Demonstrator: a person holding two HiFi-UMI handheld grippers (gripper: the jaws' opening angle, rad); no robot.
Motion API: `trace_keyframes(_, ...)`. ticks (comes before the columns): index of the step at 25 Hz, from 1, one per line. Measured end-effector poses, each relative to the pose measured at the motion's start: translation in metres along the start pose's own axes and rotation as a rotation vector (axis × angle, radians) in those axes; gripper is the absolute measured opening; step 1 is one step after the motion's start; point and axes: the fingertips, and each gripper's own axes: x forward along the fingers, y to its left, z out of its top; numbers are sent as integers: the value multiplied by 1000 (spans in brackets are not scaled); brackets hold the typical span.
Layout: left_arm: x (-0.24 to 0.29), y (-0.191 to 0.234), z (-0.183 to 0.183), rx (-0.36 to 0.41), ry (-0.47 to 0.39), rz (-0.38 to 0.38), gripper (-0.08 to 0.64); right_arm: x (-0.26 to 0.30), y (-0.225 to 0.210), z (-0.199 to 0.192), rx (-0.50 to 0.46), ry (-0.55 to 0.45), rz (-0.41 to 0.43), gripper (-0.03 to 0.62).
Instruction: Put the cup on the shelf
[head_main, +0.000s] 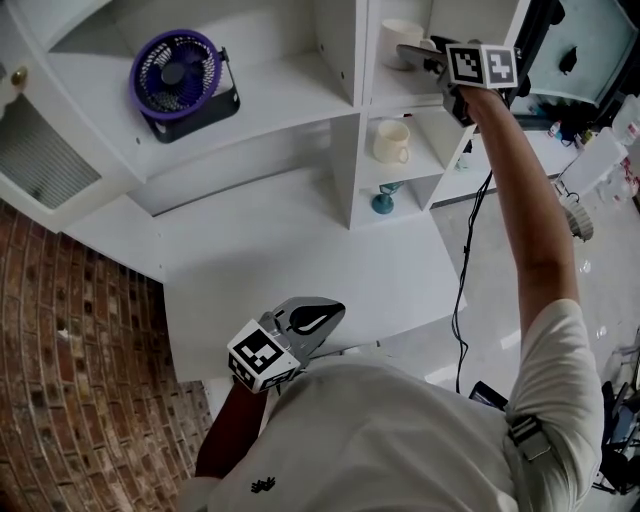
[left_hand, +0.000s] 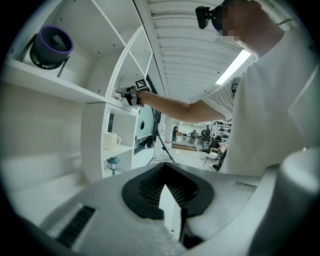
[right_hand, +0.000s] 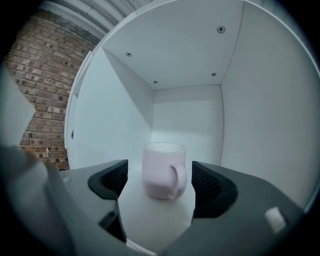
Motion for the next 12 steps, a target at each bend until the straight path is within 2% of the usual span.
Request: trace_keyframes(12,-29,-36,-17,14,21,-59,5,-53,26,-25,14,11,-63,353)
